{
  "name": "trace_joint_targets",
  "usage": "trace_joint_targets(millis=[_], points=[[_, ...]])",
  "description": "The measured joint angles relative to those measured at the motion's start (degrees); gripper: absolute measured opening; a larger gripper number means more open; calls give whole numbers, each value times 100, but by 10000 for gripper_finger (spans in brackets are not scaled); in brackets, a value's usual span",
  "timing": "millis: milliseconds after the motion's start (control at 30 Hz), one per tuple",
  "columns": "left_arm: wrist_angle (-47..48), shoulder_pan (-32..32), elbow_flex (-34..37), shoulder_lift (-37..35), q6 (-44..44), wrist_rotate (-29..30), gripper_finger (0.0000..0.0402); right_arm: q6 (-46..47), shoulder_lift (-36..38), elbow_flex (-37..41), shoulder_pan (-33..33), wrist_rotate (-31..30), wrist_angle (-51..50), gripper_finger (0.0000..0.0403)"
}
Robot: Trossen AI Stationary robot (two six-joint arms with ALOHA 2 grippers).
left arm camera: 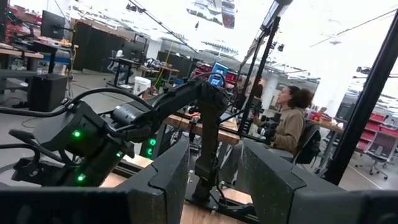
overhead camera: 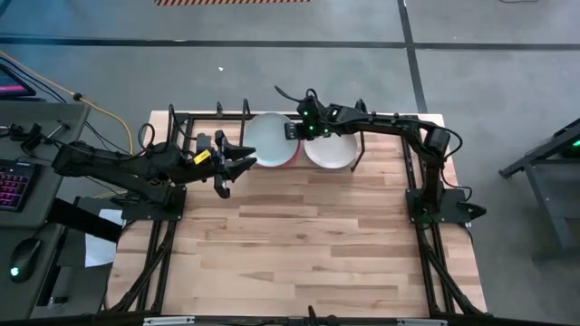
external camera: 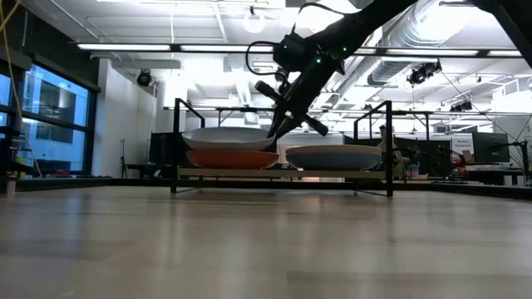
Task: Place and stack plates onto a shelf
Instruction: Stack the white plate on top of the orange plate, then return to Home Position
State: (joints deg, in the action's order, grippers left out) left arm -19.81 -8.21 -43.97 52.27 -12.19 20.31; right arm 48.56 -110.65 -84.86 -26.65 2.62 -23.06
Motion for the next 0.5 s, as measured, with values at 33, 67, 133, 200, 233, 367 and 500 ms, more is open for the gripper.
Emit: trace_joint_targets(millis=[33,67,133,200,233,367,500], points=[[1,0,0,0,0,28,137,1,0,0,0,-6,-21,3],[0,0,0,0,0,55,137,2,0,0,-10,-23,-28,7],[0,0,0,0,0,125,137,2,0,0,-35,11,-19,18],[0,0,0,0,0,168,137,-4,0,2,-72,110,-32,36],[0,0,2,0,0,174,137,-26,0,2,-74,147,-43,47],[2,0,2,-1,0,206,137,-106,2,2,-76,215,-64,93],[0,0,2,0,0,206,137,-247,81,4,-74,347,-8,135]])
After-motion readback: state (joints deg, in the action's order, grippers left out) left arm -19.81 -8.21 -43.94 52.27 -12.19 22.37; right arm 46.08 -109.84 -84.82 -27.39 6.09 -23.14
